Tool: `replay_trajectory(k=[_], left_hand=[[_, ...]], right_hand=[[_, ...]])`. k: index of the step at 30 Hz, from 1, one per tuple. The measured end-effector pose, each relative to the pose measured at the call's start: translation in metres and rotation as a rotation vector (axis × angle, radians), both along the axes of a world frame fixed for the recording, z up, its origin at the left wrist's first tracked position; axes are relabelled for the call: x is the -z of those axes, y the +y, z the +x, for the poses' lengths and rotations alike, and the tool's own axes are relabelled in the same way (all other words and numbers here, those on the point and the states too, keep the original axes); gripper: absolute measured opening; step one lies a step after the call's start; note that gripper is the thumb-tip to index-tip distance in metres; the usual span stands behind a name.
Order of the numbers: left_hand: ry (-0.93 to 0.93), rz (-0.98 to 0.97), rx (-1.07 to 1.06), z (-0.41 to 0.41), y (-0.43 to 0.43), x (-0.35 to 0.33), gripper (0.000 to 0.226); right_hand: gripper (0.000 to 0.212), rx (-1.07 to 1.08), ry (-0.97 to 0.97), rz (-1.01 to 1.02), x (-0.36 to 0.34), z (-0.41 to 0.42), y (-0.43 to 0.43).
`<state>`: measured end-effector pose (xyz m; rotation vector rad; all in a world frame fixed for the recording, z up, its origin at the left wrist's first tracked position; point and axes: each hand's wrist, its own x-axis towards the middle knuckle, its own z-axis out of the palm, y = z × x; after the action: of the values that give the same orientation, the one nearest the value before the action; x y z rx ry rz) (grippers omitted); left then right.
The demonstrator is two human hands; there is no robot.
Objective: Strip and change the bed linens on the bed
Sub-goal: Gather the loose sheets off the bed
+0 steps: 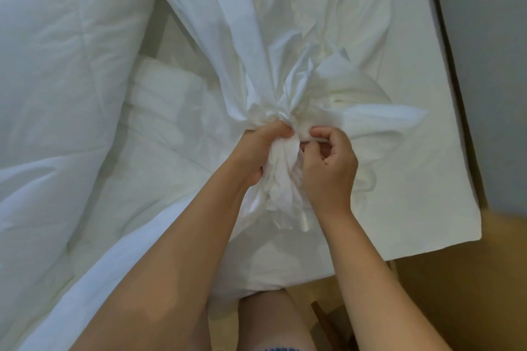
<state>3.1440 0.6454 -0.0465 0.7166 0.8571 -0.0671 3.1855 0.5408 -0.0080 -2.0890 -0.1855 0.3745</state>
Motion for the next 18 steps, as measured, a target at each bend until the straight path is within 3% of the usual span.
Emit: replay_trajectory(k=[2, 4, 6, 12, 15, 18], left_hand=[[0.017, 0.008, -0.011, -0.001, 0.001, 0.001, 0.01], [0.014, 0.018, -0.016, -0.002, 0.001, 0.003, 0.009], [-0.003, 0.017, -0.002, -0.003, 0.002, 0.003, 0.009], [-0.084, -0.07, 0.154, -0.011, 0.013, -0.002, 0.044], [-0.105, -0.094, 0.152, -0.013, 0.013, -0.003, 0.038], [-0.095, -0.132, 0.116, -0.014, 0.011, -0.004, 0.046]], right_hand=[[0.015, 0.056, -0.107, -0.047, 0.004, 0.003, -0.004], [0.007, -0.065, -0.059, -0.187, 0.008, 0.011, -0.006], [0.017, -0.226, 0.026, -0.298, 0.01, 0.016, -0.009], [0.03, -0.409, 0.252, -0.241, -0.005, 0.042, -0.002], [0.039, -0.47, 0.319, -0.337, -0.009, 0.051, 0.008], [0.03, -0.495, 0.304, -0.412, -0.009, 0.055, 0.015]])
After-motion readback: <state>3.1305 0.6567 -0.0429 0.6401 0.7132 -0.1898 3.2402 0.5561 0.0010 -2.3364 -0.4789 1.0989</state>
